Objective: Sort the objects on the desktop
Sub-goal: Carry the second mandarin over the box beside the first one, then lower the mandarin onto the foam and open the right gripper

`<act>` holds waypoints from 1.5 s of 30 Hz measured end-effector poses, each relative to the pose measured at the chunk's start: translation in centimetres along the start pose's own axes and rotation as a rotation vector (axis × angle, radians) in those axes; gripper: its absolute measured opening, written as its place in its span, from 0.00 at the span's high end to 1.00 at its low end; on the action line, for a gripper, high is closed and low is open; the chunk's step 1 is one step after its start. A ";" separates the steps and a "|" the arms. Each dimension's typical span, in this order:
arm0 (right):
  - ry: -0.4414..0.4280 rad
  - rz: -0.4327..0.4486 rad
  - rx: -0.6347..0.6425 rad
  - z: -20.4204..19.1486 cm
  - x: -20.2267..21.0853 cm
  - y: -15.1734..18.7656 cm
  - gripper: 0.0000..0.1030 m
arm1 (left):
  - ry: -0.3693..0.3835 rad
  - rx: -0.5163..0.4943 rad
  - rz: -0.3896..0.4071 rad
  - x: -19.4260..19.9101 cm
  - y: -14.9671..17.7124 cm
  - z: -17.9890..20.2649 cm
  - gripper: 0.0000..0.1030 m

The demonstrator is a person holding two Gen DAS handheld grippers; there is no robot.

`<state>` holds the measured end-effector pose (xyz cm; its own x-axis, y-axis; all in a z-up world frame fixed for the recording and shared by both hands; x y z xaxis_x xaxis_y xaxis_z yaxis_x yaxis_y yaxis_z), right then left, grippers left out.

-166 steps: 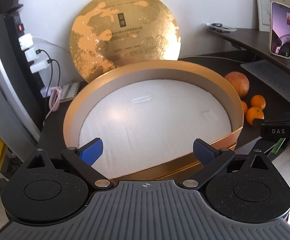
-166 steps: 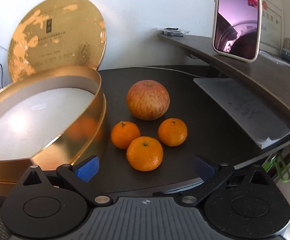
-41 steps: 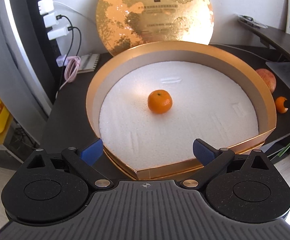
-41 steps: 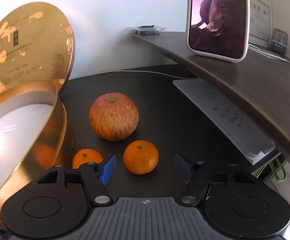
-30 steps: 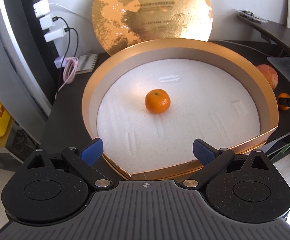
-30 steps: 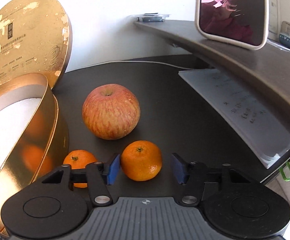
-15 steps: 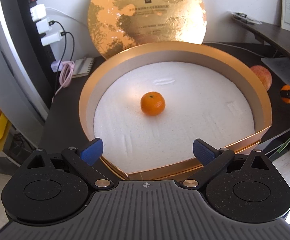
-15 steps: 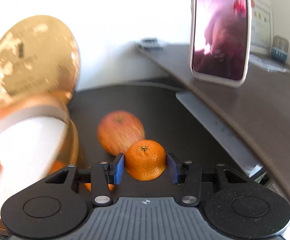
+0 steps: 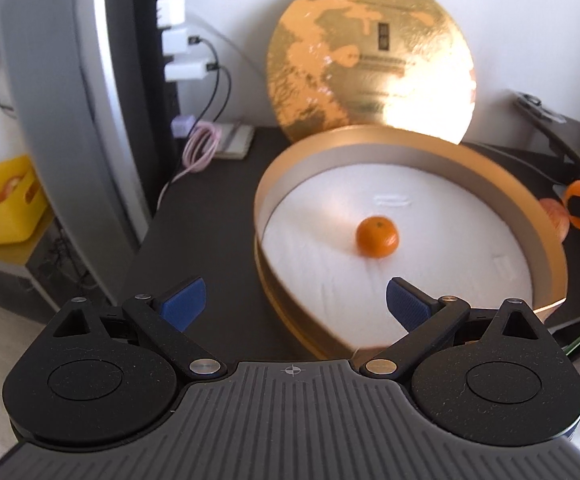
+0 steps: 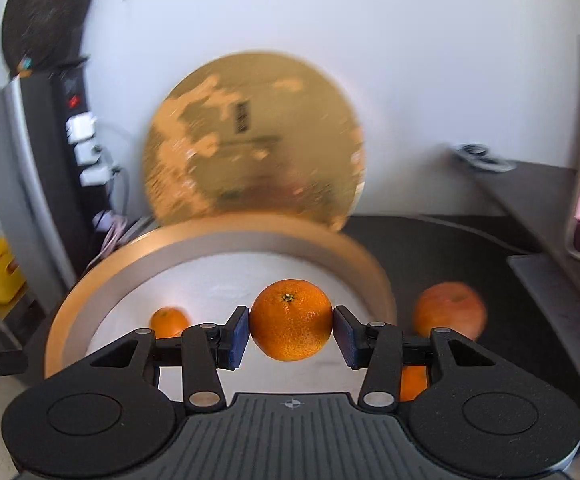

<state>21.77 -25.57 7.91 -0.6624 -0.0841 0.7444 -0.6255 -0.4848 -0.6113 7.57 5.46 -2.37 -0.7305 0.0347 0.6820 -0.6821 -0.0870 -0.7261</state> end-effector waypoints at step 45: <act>0.030 -0.037 -0.061 1.7 1.0 0.9 0.42 | 0.033 -0.073 -0.037 -0.9 1.6 1.9 0.03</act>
<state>21.27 -27.59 8.62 -0.6500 -0.0401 0.7588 -0.6732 -0.4329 -0.5995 7.18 3.35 -3.96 -0.7043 0.0696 0.7064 -0.7087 -0.0127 -0.7054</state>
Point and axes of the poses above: each gripper's, at about its wrist camera, not at the fingertips, and x roughly against the way its jaws point, z to its right, y to its underside, the point moved 7 cm from there along -x, roughly the way its jaws point, and after that the axes turned 5 degrees about y, right-handed, at the moved point
